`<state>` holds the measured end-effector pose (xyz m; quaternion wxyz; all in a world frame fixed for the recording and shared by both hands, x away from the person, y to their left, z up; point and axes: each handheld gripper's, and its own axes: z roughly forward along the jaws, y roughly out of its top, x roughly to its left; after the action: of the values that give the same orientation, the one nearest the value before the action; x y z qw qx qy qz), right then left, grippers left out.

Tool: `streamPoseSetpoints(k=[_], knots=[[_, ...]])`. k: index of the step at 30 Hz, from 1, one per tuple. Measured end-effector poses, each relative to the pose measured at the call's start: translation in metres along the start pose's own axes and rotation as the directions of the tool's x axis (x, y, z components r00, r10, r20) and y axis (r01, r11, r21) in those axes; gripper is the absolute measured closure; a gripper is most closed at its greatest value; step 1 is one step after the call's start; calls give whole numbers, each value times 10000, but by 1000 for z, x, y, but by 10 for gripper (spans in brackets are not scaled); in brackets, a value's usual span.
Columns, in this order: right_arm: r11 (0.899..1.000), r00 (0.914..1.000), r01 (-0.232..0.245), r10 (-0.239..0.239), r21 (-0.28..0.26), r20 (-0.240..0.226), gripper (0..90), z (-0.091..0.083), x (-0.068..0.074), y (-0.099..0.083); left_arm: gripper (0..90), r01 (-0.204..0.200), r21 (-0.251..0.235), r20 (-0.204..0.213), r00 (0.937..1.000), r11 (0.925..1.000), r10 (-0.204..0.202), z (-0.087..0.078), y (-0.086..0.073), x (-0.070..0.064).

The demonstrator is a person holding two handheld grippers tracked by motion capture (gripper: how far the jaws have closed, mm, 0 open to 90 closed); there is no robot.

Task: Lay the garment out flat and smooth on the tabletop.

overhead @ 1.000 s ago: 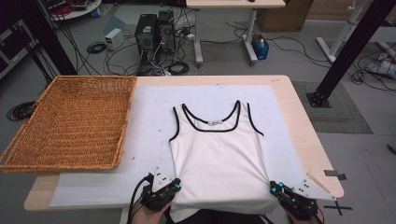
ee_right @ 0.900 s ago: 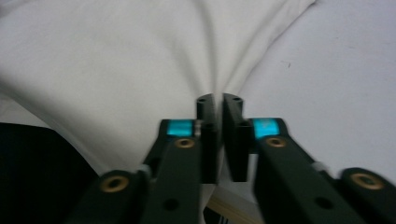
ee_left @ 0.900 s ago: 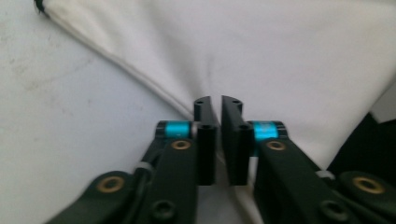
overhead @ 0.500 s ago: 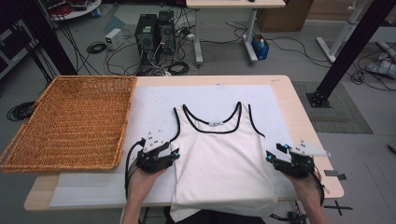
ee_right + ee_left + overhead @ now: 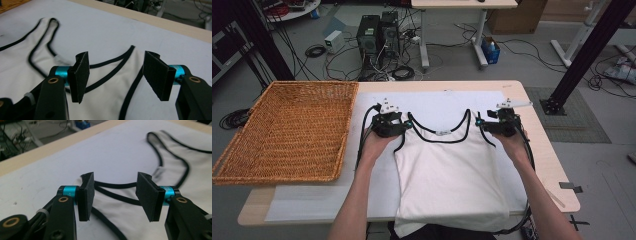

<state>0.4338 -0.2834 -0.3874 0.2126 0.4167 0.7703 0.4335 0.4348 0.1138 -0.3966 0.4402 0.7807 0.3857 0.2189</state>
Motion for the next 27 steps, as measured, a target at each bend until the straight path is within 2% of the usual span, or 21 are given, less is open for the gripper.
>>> streamPoseSetpoints(k=[1, 2, 4, 5, 7, 8, 9, 11, 12, 13, 14, 15, 16, 17, 18, 19, 21, 23, 24, 25, 27], knots=[[9994, 9995, -305, 303, 168, 100, 411, 11, -9, 3, 492, 227, 184, -200, 9996, 9996, -224, 10, -2, 9], [9986, 9985, -385, 371, 363, 398, 428, 26, -17, 5, 493, 349, 226, -240, 9991, 9991, -343, 16, -4, 14], [9960, 9993, 34, -67, 894, 371, 447, 46, -24, 9, 495, 616, 443, -536, 9968, 9971, -592, 30, -8, 25], [9949, 9992, 12, -53, 1007, 401, 458, 54, -26, 12, 497, 729, 514, -699, 9952, 9960, -692, 36, -9, 28], [9963, 9998, -68, 50, 862, 205, 466, 68, -32, 14, 507, 1079, 397, -727, 9918, 9934, -1049, 45, -11, 33], [9945, 9995, 78, -108, 1041, 290, 466, 77, -35, 14, 517, 1180, 425, -753, 9906, 9921, -1146, 47, -12, 34], [9929, 9998, 52, -75, 1187, 196, 466, 83, -37, 14, 530, 1219, 583, -756, 9902, 9908, -1174, 52, -12, 35], [9867, 9999, -36, 9, 1622, 164, 466, 96, -39, 9, 544, 914, 1189, -820, 9933, 9887, -820, 62, -12, 35], [9837, 10000, -25, 34, 1798, -49, 465, 102, -39, 7, 546, 883, 1344, -876, 9932, 9870, -769, 66, -12, 35], [9812, 9998, 26, 8, 1927, -174, 476, 106, -37, 5, 548, 1040, 1295, -790, 9924, 9861, -942, 70, -12, 35], [9790, 9990, 155, -66, 2032, -443, 579, 110, -33, 4, 564, 1109, 1282, -707, 9922, 9855, -1025, 73, -12, 35], [9771, 9982, 394, -289, 2092, -528, 633, 112, -30, 3, 598, 1038, 1258, -558, 9937, 9866, -974, 75, -12, 33], [9757, 9962, 639, -499, 2096, -712, 777, 112, -26, 5, 680, 870, 1295, -475, 9955, 9878, -814, 77, -12, 32], [9746, 9953, 869, -761, 2063, -594, 822, 111, -24, 6, 746, 782, 1484, -457, 9963, 9858, -722, 79, -10, 31], [9713, 9944, 1058, -1021, 2132, -284, 860, 111, -23, 8, 836, 839, 1642, -501, 9958, 9829, -766, 81, -8, 30], [9722, 9955, 952, -924, 2141, -230, 868, 111, -26, 9, 881, 902, 1583, -593, 9949, 9833, -817, 83, -6, 30], [9709, 9964, 797, -845, 2256, 118, 872, 109, -33, 9, 888, 1065, 1396, -873, 9917, 9845, -949, 84, -1, 32], [9764, 9982, 368, -460, 2127, 385, 872, 105, -44, 11, 889, 1146, 1257, -1133, 9885, 9854, -1005, 86, 5, 37], [9781, 9977, 281, -403, 2061, 553, 872, 103, -48, 12, 896, 1144, 1198, -1352, 9860, 9862, -979, 86, 9, 39], [9802, 9974, 231, -360, 1964, 624, 871, 100, -53, 13, 896, 1332, 1026, -1494, 9818, 9858, -1171, 86, 13, 43], [9828, 9963, 180, -331, 1839, 793, 869, 97, -60, 15, 896, 1462, 978, -1497, 9801, 9844, -1307, 88, 16, 47]])
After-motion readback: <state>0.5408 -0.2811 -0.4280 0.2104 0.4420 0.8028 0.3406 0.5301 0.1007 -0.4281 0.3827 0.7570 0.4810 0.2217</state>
